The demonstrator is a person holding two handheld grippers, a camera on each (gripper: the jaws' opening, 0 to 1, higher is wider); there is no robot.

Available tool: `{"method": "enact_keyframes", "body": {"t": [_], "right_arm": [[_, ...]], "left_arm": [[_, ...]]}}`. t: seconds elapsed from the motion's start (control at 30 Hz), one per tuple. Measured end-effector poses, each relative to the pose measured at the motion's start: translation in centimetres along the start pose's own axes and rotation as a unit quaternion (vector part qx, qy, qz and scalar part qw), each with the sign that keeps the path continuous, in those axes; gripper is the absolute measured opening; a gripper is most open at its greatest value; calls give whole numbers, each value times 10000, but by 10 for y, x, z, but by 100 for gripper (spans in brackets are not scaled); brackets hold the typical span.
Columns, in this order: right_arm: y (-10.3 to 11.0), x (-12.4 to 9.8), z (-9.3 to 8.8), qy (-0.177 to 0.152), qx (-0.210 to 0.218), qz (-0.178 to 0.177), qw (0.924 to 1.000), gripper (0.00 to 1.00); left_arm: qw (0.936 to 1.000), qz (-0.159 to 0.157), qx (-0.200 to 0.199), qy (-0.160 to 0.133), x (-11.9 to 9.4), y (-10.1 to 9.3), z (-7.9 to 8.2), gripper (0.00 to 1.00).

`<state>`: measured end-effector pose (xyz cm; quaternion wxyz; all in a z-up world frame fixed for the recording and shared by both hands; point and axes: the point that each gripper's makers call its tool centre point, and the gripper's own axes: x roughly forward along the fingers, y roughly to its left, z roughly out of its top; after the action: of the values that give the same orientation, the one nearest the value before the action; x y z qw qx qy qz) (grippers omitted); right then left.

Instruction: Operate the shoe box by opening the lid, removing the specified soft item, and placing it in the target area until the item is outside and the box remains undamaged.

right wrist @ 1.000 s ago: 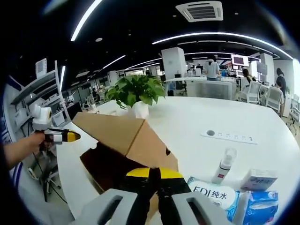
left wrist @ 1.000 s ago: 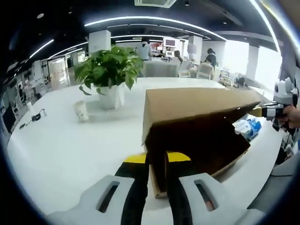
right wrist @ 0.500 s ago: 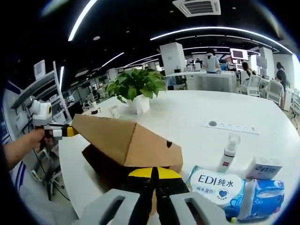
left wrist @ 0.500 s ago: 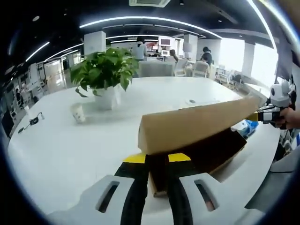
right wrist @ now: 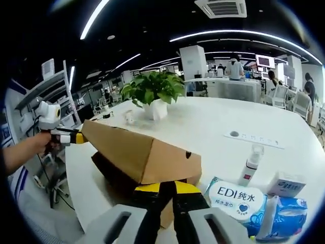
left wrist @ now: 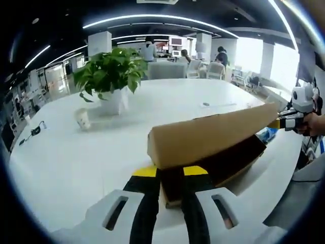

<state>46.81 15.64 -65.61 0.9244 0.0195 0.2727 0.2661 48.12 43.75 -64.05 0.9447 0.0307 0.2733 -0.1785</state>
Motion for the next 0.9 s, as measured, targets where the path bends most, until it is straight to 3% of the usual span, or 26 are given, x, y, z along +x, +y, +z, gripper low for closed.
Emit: {"method": "enact_keyframes", "body": {"t": [0.6,0.9], "right_arm": [[2,-4,-10,-2,-307,106,9995,13],[11,-6,-14,-30,-525,318,9981,16]], "left_arm": [[9997,-132,126,167,-1,-7,-13,19],[9994,-182,223,194,-3,-9,-17,22]]}}
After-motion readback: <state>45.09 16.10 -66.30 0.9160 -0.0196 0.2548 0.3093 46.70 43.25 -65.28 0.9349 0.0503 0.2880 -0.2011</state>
